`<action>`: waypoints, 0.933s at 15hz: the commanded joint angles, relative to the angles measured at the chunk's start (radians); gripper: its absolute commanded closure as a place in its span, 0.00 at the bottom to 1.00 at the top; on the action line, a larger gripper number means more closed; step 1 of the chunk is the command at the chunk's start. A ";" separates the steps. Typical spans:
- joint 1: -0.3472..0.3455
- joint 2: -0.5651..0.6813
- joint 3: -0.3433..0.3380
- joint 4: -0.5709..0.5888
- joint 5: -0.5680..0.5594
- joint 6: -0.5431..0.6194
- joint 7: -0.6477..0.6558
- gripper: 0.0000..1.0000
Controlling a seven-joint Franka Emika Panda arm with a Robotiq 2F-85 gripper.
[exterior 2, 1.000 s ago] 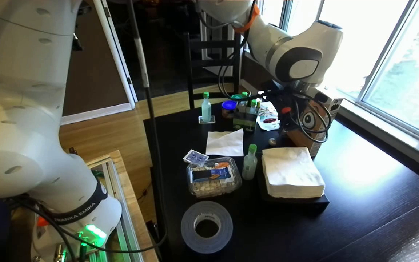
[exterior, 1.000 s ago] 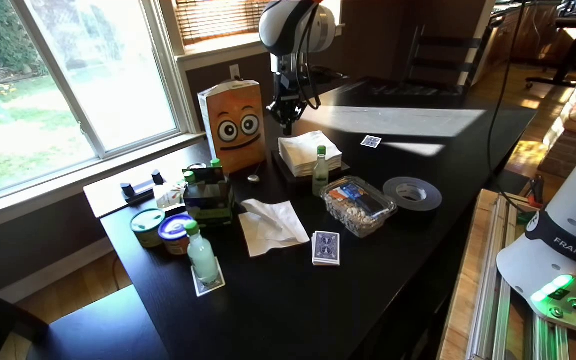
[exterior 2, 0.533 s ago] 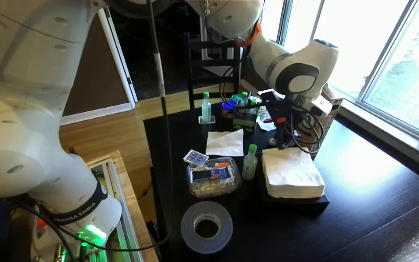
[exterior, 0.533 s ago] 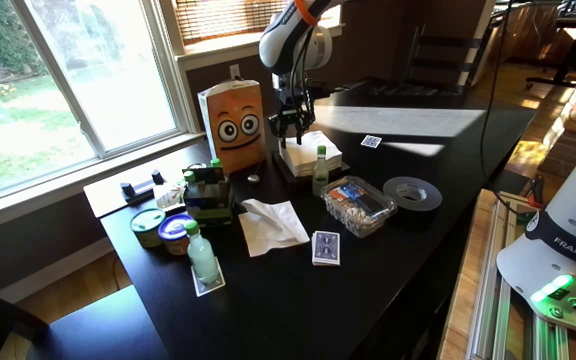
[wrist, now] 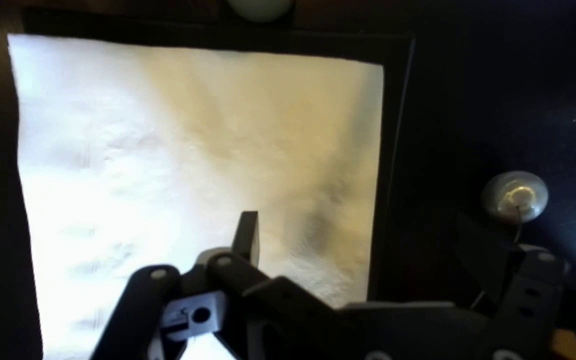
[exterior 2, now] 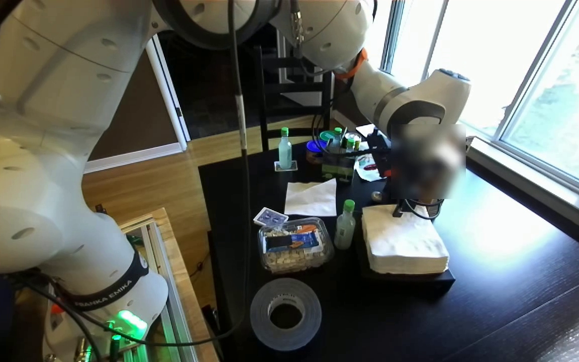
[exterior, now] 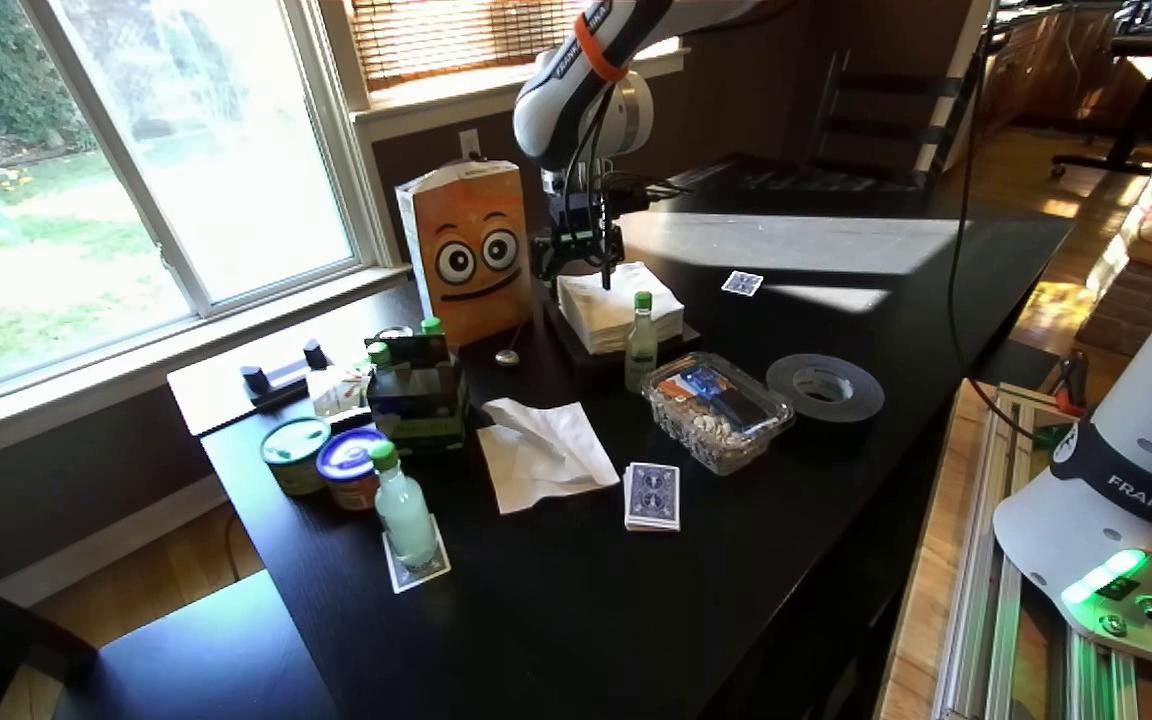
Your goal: Remove the paper weight from the top of the napkins on the right then remove some napkins from the stack and place them on the left side of the table.
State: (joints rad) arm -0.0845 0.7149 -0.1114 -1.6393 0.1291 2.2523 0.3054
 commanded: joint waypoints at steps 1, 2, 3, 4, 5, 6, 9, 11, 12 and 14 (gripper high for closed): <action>0.016 0.046 -0.022 0.066 -0.012 -0.040 0.058 0.08; 0.015 0.051 -0.023 0.072 -0.011 -0.044 0.063 0.10; 0.014 0.055 -0.024 0.077 -0.010 -0.048 0.066 0.12; 0.013 0.059 -0.025 0.083 -0.009 -0.052 0.070 0.13; 0.013 0.063 -0.026 0.088 -0.008 -0.056 0.075 0.12; 0.013 0.065 -0.026 0.092 -0.008 -0.059 0.079 0.13; 0.010 0.067 -0.026 0.099 -0.004 -0.063 0.083 0.13; 0.006 0.058 -0.024 0.092 0.000 -0.058 0.079 0.14; 0.006 0.056 -0.025 0.091 0.000 -0.057 0.079 0.16; 0.007 0.060 -0.029 0.094 -0.003 -0.060 0.085 0.23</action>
State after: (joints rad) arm -0.0846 0.7619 -0.1285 -1.5750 0.1293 2.2225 0.3651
